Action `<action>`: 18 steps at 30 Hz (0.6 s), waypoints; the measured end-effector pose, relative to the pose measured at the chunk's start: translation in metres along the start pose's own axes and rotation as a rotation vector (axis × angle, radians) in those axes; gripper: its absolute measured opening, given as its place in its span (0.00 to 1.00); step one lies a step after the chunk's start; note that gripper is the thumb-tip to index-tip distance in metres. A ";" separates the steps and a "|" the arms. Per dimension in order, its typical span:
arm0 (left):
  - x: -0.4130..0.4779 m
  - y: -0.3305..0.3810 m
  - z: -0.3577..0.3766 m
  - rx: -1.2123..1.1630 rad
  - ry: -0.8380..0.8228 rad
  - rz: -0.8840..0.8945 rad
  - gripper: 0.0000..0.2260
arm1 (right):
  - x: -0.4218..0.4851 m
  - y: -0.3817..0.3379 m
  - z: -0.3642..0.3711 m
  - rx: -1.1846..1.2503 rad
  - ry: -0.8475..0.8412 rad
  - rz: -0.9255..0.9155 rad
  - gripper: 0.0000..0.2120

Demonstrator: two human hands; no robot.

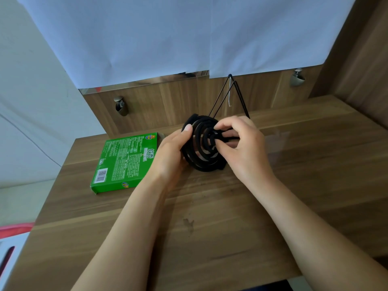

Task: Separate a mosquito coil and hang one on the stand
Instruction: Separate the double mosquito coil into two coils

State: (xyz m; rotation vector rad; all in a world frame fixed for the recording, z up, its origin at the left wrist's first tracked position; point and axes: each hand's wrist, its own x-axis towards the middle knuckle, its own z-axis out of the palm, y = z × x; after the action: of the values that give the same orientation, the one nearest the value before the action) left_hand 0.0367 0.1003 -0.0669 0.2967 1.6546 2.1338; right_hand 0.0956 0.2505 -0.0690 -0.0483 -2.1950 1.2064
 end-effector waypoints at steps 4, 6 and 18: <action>-0.001 0.001 0.000 0.020 0.019 -0.007 0.18 | 0.000 0.002 0.000 -0.045 -0.050 -0.003 0.12; -0.001 0.003 0.001 0.044 0.023 -0.011 0.18 | 0.000 0.002 0.001 -0.066 -0.059 -0.011 0.11; -0.010 0.009 0.014 -0.025 0.018 -0.079 0.21 | 0.000 0.001 0.003 -0.111 -0.082 -0.044 0.10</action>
State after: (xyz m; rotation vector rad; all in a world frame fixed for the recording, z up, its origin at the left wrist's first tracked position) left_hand 0.0495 0.1058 -0.0535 0.2016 1.6209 2.1025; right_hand 0.0940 0.2492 -0.0709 0.0039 -2.3211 1.0786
